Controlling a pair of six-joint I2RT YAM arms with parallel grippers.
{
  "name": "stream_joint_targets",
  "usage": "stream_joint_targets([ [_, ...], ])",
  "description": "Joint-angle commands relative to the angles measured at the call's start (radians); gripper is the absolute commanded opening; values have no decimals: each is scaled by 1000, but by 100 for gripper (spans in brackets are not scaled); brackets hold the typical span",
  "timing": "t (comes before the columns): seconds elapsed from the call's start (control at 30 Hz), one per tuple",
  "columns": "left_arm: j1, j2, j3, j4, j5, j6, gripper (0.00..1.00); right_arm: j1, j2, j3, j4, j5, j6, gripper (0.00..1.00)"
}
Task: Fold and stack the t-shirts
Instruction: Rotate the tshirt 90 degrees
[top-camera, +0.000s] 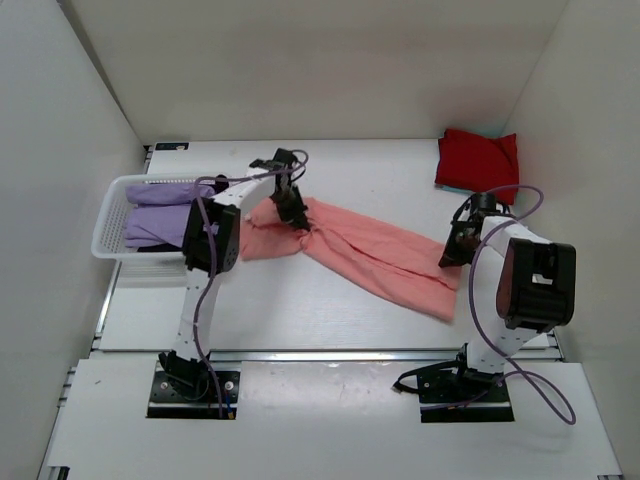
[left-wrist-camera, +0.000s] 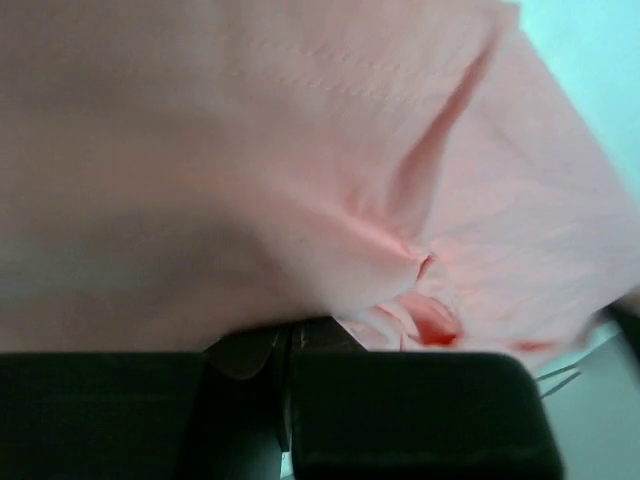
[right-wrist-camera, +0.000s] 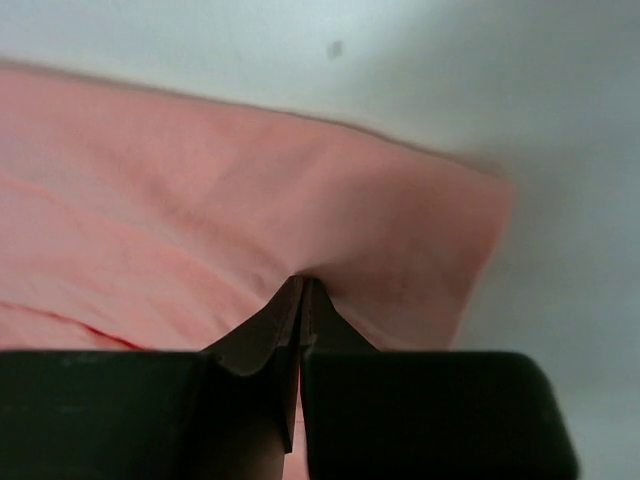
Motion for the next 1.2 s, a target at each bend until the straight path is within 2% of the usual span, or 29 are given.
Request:
stream_joint_targets([
  [0.0, 15, 250, 355, -74, -53, 32, 10, 51, -48, -78, -122, 45, 36, 0],
  [0.03, 24, 290, 540, -104, -30, 36, 10, 69, -54, -108, -127, 34, 42, 0],
  [0.07, 33, 397, 731, -160, -16, 36, 6, 112, -64, -125, -135, 39, 58, 0],
  [0.1, 46, 486, 811, -208, 18, 20, 1, 169, -83, -159, -139, 51, 85, 0],
  [0.13, 56, 520, 925, -210, 52, 11, 1, 198, -115, -194, -120, 53, 96, 0],
  [0.17, 75, 559, 950, -208, 79, -4, 0, 262, -158, -237, -104, 57, 140, 0],
  [0.23, 93, 535, 882, -156, 124, 32, 0, 370, -205, -280, -75, 33, 234, 1],
  [0.33, 89, 438, 719, -40, 92, 77, 1, 470, -242, -334, -14, -41, 352, 0],
  [0.4, 81, 398, 627, 35, 90, 56, 1, 532, -258, -366, 48, -64, 413, 0],
  [0.5, 92, 422, 665, 92, 104, 8, 0, 618, -272, -407, 152, -114, 513, 0],
  [0.6, 102, 504, 821, 73, 138, -30, 0, 715, -267, -457, 230, -127, 610, 0],
  [0.67, 109, 504, 799, 118, 156, -55, 0, 775, -265, -467, 261, -142, 653, 0],
  [0.73, 112, 476, 760, 148, 173, -56, 1, 807, -261, -457, 270, -133, 661, 0],
  [0.83, 110, 430, 832, 135, 207, -43, 9, 817, -296, -388, 220, -107, 592, 0],
  [0.93, 112, 306, 822, 135, 268, -43, 25, 783, -350, -311, 200, -116, 445, 0],
  [1.0, 106, 165, 769, 84, 288, 8, 33, 743, -408, -262, 180, -130, 339, 5],
  [1.07, 90, 44, 632, 11, 270, 87, 41, 706, -455, -215, 143, -116, 291, 36],
  [1.1, 81, -60, 514, -36, 250, 136, 44, 685, -477, -207, 123, -105, 265, 47],
  [1.13, 57, -169, 436, -59, 216, 181, 48, 668, -483, -205, 114, -102, 248, 50],
  [1.17, 47, -241, 228, -31, 187, 193, 53, 647, -501, -216, 85, -98, 228, 53],
])
